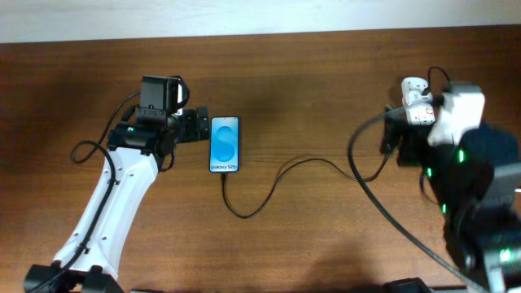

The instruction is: Plug charger to phone and switch on socket

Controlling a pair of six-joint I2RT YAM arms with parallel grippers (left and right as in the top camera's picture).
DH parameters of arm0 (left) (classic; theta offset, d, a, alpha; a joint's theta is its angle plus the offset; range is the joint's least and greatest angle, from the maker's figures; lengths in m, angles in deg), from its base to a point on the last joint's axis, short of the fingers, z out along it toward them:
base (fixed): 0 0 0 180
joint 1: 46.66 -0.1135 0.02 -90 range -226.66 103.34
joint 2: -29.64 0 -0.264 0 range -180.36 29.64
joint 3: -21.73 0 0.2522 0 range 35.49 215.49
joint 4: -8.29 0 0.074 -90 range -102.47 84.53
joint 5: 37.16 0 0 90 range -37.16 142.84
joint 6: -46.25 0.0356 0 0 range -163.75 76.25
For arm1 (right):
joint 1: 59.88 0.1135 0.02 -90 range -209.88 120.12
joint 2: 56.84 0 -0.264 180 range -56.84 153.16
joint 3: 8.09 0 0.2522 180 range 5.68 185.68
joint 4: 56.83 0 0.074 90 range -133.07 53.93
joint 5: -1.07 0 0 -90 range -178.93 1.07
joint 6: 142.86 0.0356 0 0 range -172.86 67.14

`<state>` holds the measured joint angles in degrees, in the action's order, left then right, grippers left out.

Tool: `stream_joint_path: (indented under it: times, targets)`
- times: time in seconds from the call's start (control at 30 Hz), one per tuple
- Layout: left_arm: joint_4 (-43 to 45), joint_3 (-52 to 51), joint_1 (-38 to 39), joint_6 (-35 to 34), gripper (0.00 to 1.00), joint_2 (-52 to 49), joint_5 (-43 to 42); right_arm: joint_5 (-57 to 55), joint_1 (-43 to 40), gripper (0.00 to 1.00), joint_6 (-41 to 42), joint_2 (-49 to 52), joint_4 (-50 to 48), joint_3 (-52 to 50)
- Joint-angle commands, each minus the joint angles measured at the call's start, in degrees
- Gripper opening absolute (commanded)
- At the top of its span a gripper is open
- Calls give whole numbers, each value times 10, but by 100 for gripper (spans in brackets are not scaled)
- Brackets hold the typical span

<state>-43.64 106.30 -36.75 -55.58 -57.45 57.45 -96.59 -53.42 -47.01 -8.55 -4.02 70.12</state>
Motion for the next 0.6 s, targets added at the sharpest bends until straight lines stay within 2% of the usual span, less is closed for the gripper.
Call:
stream_joint_path:
  times: [0.0,0.07,0.17,0.37,0.57]
  targets:
    - [0,0,1,-3,99,9,4,33,-37,98,0,-136,-123,-176]
    - [0,0,1,-3,99,9,4,34,-40,98,2,-272,-310,-366]
    - [0,0,1,-3,99,9,4,52,-39,98,7,-376,-440,-524]
    - [0,0,1,-3,100,9,4,73,-39,98,7,-461,-442,-630]
    - [0,0,1,-3,99,9,4,90,-39,98,6,-481,-345,-641]
